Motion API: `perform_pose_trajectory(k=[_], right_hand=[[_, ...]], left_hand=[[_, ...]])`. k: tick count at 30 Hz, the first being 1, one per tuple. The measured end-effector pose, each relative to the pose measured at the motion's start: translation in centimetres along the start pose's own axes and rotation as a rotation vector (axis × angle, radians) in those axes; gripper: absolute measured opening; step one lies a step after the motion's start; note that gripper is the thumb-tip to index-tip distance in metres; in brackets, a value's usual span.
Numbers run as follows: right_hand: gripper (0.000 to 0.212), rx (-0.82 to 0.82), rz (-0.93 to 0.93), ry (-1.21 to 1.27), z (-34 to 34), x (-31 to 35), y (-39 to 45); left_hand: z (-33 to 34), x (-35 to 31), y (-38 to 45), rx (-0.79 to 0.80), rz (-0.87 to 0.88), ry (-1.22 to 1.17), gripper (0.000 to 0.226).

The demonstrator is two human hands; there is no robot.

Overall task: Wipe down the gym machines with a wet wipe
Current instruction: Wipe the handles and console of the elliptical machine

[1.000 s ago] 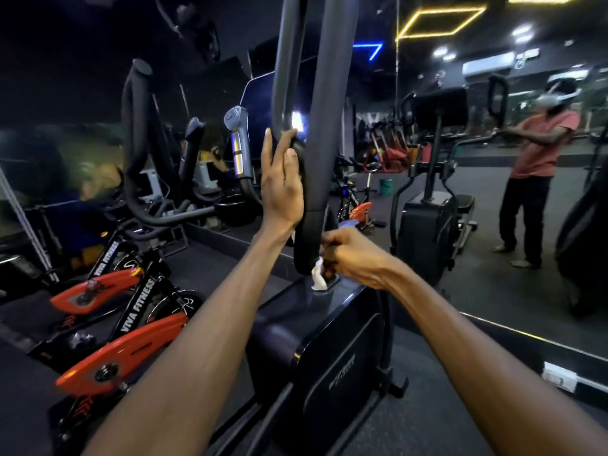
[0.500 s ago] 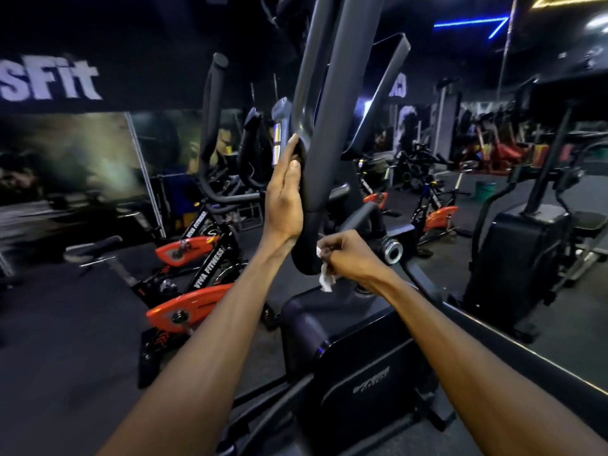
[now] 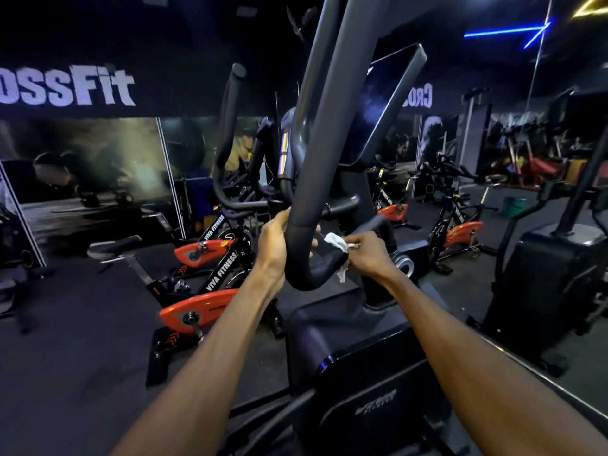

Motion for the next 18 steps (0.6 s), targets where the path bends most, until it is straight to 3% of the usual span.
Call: perform_pose_trajectory(k=[8,18], right_hand=[[0.041,-0.036,0.004,-0.081,-0.5,-0.9,4.3],[0.043,-0.049,0.026,-0.104,-0.2,-1.3,6.2]], left_hand=[[0.0,0.2,0.4,0.145,-0.071,-0.019,0.045],[-0.6,1.0,0.7,0.134,-0.084,-0.011,0.045]])
Point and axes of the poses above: each hand's wrist, its own y-axis towards the middle knuckle, its own z-axis out of the palm, x = y × z, the point moved 3 cm from there along y, towards the middle knuckle, and after that the axes turned 15 degrees about z, right-handed, at the moved point
